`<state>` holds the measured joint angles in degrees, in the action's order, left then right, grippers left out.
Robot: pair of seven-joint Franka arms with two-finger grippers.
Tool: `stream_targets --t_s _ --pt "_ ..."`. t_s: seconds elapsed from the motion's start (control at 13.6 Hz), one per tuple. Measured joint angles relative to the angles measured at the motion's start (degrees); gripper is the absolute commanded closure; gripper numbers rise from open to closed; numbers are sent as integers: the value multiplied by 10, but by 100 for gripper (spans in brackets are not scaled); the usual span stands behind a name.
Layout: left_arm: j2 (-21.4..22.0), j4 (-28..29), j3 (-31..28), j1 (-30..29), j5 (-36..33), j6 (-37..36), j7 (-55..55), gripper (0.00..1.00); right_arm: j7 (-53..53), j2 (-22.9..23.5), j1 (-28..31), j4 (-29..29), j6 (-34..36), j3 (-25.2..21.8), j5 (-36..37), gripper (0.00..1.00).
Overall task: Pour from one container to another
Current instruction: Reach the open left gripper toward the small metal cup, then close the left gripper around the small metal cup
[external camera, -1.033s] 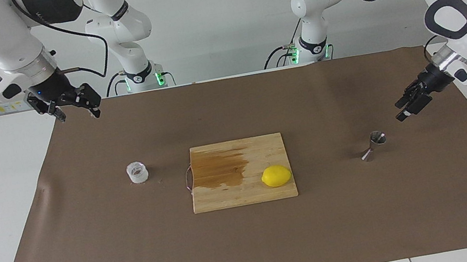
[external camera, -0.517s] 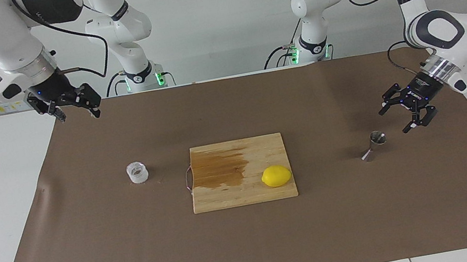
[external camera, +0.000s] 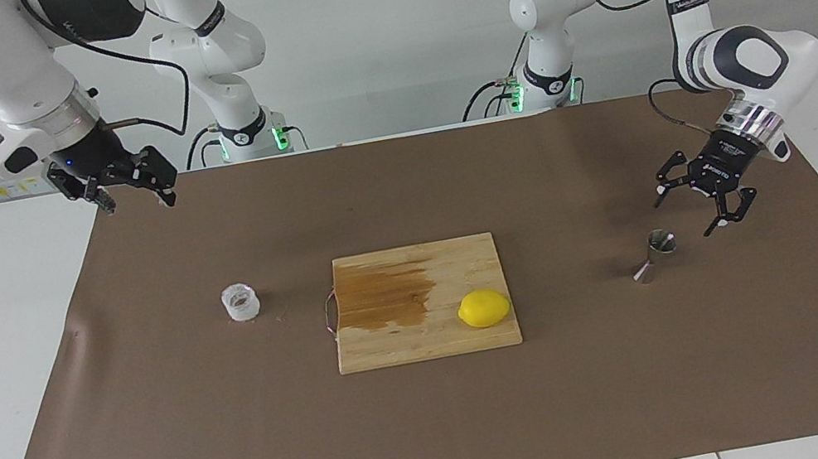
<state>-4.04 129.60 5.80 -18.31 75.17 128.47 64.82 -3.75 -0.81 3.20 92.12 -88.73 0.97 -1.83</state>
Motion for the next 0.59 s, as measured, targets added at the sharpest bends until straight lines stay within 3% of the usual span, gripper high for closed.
stream_targets --t_s 0.59 --pt "-3 13 2 54 71 57 -10 0 0 0 0 0 0 0 0 0"
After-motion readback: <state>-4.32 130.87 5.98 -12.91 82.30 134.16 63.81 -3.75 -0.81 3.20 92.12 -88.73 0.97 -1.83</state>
